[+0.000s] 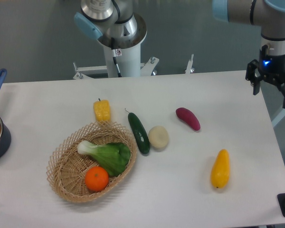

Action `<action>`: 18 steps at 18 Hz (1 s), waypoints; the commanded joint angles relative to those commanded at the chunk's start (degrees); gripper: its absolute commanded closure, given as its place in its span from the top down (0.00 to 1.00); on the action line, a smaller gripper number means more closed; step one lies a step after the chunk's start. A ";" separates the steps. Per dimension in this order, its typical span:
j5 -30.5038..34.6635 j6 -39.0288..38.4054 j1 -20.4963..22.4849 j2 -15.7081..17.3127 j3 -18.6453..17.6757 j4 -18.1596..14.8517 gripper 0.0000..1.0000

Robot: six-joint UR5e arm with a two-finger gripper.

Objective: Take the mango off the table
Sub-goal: 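Move the open gripper toward the yellow mango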

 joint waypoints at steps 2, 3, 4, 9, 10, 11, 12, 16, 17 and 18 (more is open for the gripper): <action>0.26 0.79 -0.09 0.17 -1.48 1.14 1.00; 0.44 0.36 -0.09 0.35 -1.41 1.06 1.00; 0.44 0.18 -0.09 0.44 -1.49 0.97 1.00; 0.09 -0.09 -0.18 0.35 -2.46 1.23 1.00; 0.09 -0.09 -0.18 0.35 -3.07 1.32 1.00; 0.09 -0.09 -0.18 0.44 -4.03 1.41 1.00; 0.09 -0.17 -0.18 0.44 -4.39 2.02 1.00; 0.09 -6.48 -1.14 -0.09 -4.66 2.90 1.00; 0.26 -8.50 -1.93 -0.52 -4.57 2.90 1.00; 0.35 -11.05 -2.72 -1.40 -4.57 2.90 1.00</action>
